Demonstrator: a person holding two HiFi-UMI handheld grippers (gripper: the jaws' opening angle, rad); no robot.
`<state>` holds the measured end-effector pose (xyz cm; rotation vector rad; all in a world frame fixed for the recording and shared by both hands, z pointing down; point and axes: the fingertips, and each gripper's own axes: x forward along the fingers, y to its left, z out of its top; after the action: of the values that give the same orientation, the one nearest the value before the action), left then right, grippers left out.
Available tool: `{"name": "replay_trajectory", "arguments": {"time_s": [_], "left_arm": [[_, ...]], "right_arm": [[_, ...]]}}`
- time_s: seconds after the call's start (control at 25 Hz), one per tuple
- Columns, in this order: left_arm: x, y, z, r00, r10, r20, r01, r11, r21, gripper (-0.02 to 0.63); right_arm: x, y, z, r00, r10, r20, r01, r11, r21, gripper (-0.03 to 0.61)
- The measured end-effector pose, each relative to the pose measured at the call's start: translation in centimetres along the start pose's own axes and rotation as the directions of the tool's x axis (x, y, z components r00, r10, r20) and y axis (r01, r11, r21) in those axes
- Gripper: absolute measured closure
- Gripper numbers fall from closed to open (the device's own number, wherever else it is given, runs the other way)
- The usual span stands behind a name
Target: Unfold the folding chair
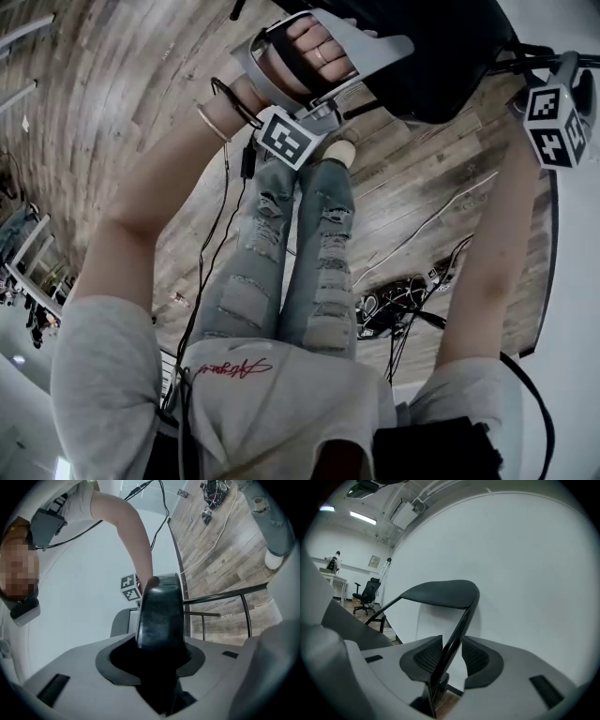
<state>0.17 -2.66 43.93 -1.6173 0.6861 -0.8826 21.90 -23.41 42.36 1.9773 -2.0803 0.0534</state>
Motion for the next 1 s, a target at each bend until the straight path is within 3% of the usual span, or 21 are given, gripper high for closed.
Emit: {"name": "replay_trajectory", "arguments": {"time_s": [0.16, 0.32, 0.48, 0.52, 0.56, 0.64, 0.88, 1.0], "left_arm": [[-2.8, -2.7, 0.1, 0.998, 0.057, 0.011, -0.057, 0.998, -0.007, 0.425], [-3.7, -3.5, -0.1, 0.993, 0.116, 0.017, -0.116, 0.993, -0.001, 0.422], [-4.2, -4.0, 0.3, 0.991, 0.13, 0.02, -0.13, 0.991, 0.007, 0.426], [-4.6, -4.3, 0.3, 0.992, 0.126, 0.015, -0.126, 0.992, 0.007, 0.426], [-5.1, -4.8, 0.3, 0.993, 0.119, 0.009, -0.119, 0.993, 0.008, 0.426], [-6.4, -6.0, 0.4, 0.995, 0.104, -0.003, -0.104, 0.995, 0.007, 0.422], [-8.7, -8.0, 0.1, 0.989, 0.139, -0.048, -0.139, 0.99, -0.001, 0.407], [-9.9, -8.9, 0.2, 0.982, 0.171, -0.077, -0.172, 0.985, -0.004, 0.407]], "right_arm": [[-2.7, 2.5, -1.4, 1.0, 0.011, 0.004, -0.011, 0.999, -0.05, 0.443], [-8.4, 6.6, -2.6, 0.998, 0.01, 0.066, -0.004, 0.996, -0.091, 0.443], [-15.6, 11.1, -2.3, 0.986, 0.039, 0.16, -0.035, 0.999, -0.029, 0.454], [-17.0, 11.9, -1.8, 0.983, 0.049, 0.177, -0.046, 0.999, -0.02, 0.481], [-18.3, 12.9, -1.3, 0.98, 0.067, 0.189, -0.063, 0.998, -0.028, 0.524], [-21.1, 15.1, -0.8, 0.972, 0.119, 0.204, -0.111, 0.992, -0.051, 0.543], [-27.0, 20.7, -1.6, 0.951, 0.213, 0.223, -0.215, 0.976, -0.017, 0.548], [-29.4, 23.2, -3.3, 0.927, 0.29, 0.238, -0.297, 0.955, -0.005, 0.548]]}}
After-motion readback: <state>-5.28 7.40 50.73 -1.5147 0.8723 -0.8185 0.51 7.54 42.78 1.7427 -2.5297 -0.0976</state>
